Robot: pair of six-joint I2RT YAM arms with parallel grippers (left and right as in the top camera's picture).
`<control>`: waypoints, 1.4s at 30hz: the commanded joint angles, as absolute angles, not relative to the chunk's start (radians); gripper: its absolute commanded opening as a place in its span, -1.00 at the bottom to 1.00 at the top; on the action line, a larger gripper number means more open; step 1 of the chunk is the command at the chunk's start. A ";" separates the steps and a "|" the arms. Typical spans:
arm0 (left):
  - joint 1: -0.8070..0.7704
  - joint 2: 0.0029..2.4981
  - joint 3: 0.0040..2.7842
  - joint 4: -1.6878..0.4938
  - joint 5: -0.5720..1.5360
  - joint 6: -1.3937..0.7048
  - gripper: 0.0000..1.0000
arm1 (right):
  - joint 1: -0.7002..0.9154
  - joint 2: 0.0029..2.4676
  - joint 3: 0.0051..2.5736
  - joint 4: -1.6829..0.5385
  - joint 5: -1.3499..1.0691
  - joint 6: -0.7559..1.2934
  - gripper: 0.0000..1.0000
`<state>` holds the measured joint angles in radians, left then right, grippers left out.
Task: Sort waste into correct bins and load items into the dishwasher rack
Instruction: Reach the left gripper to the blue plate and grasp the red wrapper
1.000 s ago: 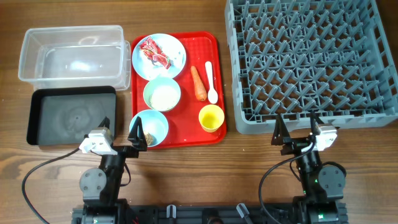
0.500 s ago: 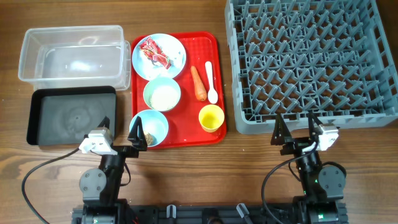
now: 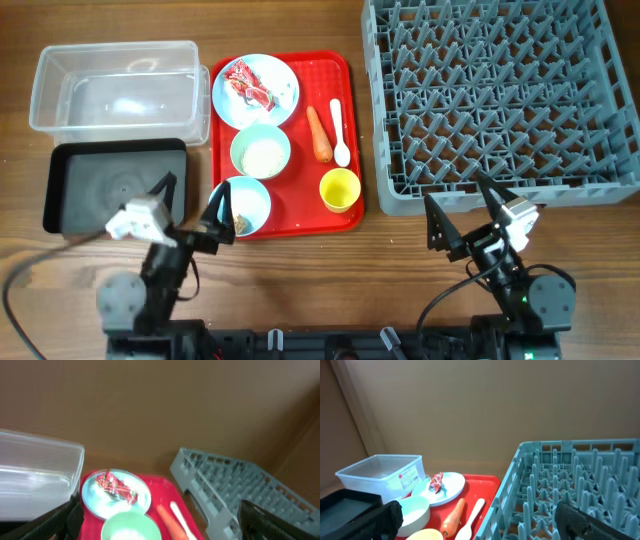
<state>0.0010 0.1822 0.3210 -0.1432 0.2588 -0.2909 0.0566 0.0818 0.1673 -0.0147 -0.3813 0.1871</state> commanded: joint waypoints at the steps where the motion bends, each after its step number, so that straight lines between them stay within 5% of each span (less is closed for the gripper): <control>1: -0.004 0.397 0.516 -0.218 0.270 -0.293 1.00 | 0.060 0.203 0.305 -0.063 -0.413 0.085 0.99; 14: -0.135 1.375 1.559 -0.971 0.123 -0.213 1.00 | 0.060 0.941 1.096 -0.703 -0.412 0.051 1.00; 20: -0.155 1.583 1.583 -0.892 0.315 -0.351 0.99 | 0.060 1.055 1.155 -0.760 -0.405 0.003 0.99; 22: -0.155 1.649 1.583 -0.747 0.315 -0.470 0.83 | 0.060 1.055 1.155 -0.757 -0.405 0.003 0.99; 25: -0.186 1.802 1.584 -0.594 0.093 -0.629 0.64 | 0.060 1.055 1.155 -0.764 -0.405 0.041 1.00; 32: -0.199 2.017 1.589 -0.544 -0.197 -0.742 0.98 | 0.060 1.057 1.154 -0.784 -0.405 0.056 0.99; 42: -0.226 2.220 1.589 -0.449 -0.131 -0.680 0.99 | 0.060 1.059 1.154 -0.830 -0.405 0.052 0.99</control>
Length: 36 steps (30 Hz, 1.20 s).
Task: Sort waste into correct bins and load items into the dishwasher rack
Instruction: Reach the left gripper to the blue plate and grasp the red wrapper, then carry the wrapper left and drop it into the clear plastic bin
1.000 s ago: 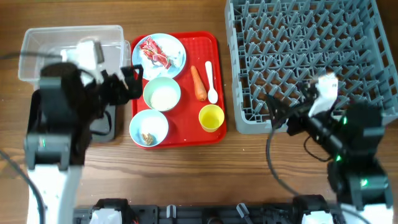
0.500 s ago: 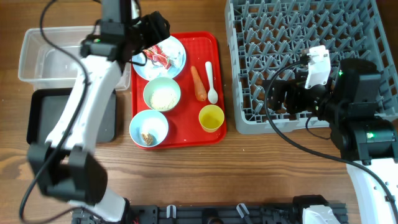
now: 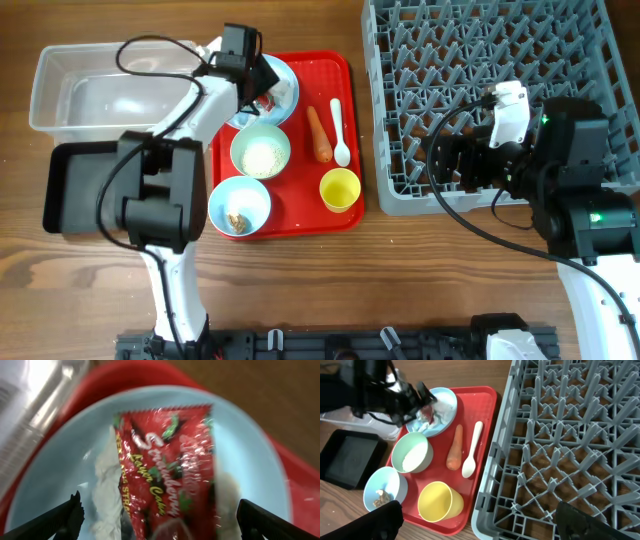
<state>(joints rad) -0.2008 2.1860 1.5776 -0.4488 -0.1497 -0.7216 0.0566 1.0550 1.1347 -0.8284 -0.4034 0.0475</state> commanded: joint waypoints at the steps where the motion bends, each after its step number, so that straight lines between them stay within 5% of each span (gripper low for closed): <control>1: -0.236 2.225 1.589 -0.456 -0.132 -0.658 0.99 | 0.060 1.063 1.153 -0.831 -0.405 0.053 0.99; 2: -0.244 2.227 1.589 -0.468 -0.132 -0.658 0.95 | 0.060 1.068 1.153 -0.832 -0.405 0.054 0.99; 3: -0.245 2.227 1.589 -0.482 -0.132 -0.659 0.65 | 0.060 1.073 1.153 -0.832 -0.405 0.055 0.99; 4: -0.245 2.227 1.589 -0.499 -0.132 -0.659 0.24 | 0.060 1.077 1.153 -0.832 -0.405 0.056 0.99; 5: -0.244 2.227 1.589 -0.527 -0.132 -0.659 -0.53 | 0.060 1.082 1.153 -0.831 -0.405 0.056 0.99; 6: -0.242 2.227 1.589 -0.552 -0.132 -0.659 -0.92 | 0.060 1.088 1.154 -0.832 -0.405 0.056 0.99; 20: -0.126 1.728 1.705 -0.701 -0.155 -0.655 -0.92 | 0.060 1.098 1.153 -0.832 -0.405 0.056 1.00; 28: 0.167 1.916 1.702 -0.726 -0.226 -0.655 -0.92 | 0.060 1.098 1.154 -0.832 -0.405 0.087 1.00; 29: 0.173 1.959 1.702 -0.714 -0.226 -0.655 -0.89 | 0.060 1.098 1.153 -0.831 -0.405 0.089 0.99; 30: 0.173 1.992 1.702 -0.720 -0.226 -0.655 -0.51 | 0.060 1.098 1.153 -0.831 -0.405 0.089 0.99; 32: 0.172 2.019 1.702 -0.766 -0.226 -0.655 0.61 | 0.060 1.098 1.153 -0.831 -0.405 0.089 0.99; 33: 0.172 2.014 1.702 -0.787 -0.226 -0.646 0.95 | 0.060 1.098 1.153 -0.831 -0.405 0.088 0.99; 36: 0.172 1.945 1.702 -0.799 -0.222 -0.582 1.00 | 0.060 1.098 1.153 -0.824 -0.405 0.089 1.00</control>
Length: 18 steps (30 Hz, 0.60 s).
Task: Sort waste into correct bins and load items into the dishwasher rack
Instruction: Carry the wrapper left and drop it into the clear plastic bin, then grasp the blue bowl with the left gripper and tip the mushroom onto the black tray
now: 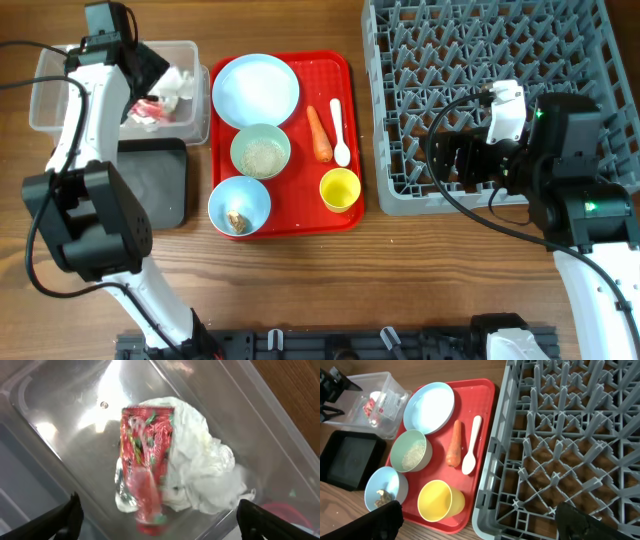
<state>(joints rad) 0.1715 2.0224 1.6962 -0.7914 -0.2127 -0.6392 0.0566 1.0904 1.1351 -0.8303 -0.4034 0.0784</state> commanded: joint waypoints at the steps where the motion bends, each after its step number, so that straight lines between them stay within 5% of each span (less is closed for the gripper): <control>1: 0.172 1.913 1.702 -0.806 -0.222 -0.580 1.00 | 0.060 1.098 1.153 -0.824 -0.405 0.089 0.99; 7: 0.128 1.601 1.702 -1.003 -0.045 -0.468 0.93 | 0.060 1.098 1.154 -0.826 -0.405 0.088 0.99; 13: -0.187 1.490 1.682 -1.338 -0.034 -0.344 0.99 | 0.060 1.098 1.153 -0.825 -0.405 0.089 1.00; 14: -0.266 1.502 1.629 -1.373 -0.034 -0.346 0.75 | 0.060 1.098 1.153 -0.824 -0.405 0.089 0.99; 18: -0.424 1.509 1.281 -1.231 -0.047 -0.357 0.66 | 0.060 1.098 1.153 -0.826 -0.405 0.089 0.99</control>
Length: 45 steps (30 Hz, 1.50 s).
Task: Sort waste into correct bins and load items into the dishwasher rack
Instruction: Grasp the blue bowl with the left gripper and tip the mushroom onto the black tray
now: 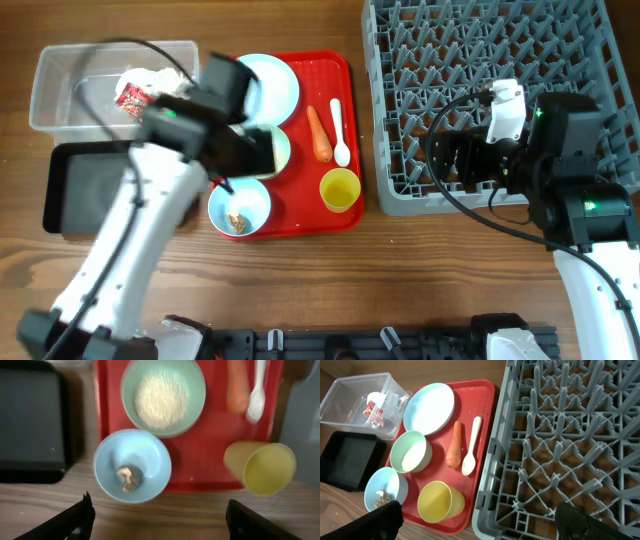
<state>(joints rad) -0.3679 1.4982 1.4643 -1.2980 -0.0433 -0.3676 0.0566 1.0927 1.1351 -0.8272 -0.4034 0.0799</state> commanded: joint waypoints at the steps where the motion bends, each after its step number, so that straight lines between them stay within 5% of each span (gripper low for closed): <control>1: -0.432 1.509 1.208 -1.175 -0.037 -0.359 0.64 | 0.060 1.098 1.154 -0.829 -0.405 0.089 0.99; 6: -0.433 1.513 0.929 -0.833 0.021 -0.351 0.54 | 0.060 1.098 1.153 -0.834 -0.405 0.089 0.99; 16: -0.433 1.535 0.828 -0.710 0.026 -0.352 -0.92 | 0.060 1.098 1.153 -0.854 -0.405 0.089 0.99; 31: -0.350 1.291 1.122 -1.071 0.105 -0.366 -0.92 | 0.059 1.111 1.153 -0.866 -0.405 0.086 0.99; 36: 0.005 1.283 1.122 -1.017 0.286 -0.237 -0.92 | 0.059 1.129 1.153 -0.869 -0.405 0.085 1.00; 45: 0.638 1.596 1.122 -0.828 0.996 -0.003 -0.92 | 0.059 1.137 1.153 -0.849 -0.405 0.086 0.99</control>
